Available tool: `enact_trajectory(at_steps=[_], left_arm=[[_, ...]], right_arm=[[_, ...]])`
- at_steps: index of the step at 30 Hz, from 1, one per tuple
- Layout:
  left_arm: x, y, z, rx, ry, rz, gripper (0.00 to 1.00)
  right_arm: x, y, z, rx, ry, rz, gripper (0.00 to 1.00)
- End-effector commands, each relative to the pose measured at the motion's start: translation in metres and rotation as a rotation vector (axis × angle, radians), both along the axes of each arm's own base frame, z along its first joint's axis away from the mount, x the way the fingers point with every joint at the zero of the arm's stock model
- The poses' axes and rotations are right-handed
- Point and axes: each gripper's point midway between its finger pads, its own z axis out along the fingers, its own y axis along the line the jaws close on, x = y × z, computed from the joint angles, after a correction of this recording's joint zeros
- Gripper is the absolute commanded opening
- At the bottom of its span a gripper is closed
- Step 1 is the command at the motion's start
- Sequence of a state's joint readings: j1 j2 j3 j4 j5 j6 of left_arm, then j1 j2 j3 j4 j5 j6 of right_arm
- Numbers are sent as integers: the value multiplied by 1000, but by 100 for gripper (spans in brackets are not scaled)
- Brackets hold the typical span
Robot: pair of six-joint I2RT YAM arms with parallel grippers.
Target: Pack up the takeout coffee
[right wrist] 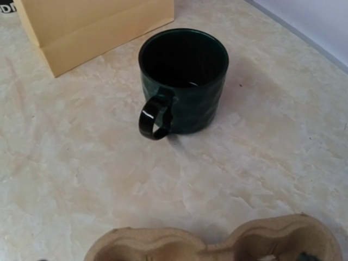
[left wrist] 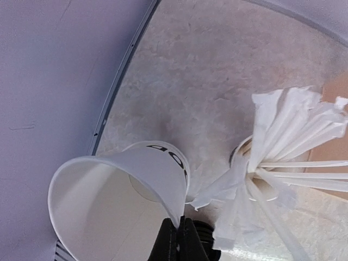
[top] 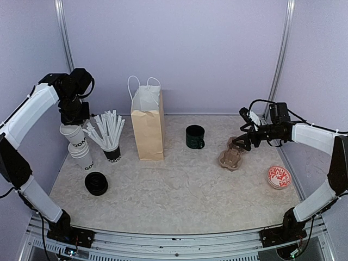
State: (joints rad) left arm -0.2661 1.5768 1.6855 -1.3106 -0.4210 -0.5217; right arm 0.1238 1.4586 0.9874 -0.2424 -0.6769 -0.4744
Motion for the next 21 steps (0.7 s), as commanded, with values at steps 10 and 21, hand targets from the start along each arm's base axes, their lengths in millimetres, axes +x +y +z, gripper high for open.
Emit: enact_trajectory(at_steps=[10, 21], left_arm=[[-33, -64, 159, -223, -444, -117, 0], [-76, -253, 206, -326, -597, -872, 0]], right_arm=[[-1, 9, 6, 29, 24, 23, 97], [3, 6, 5, 9, 21, 5, 98]])
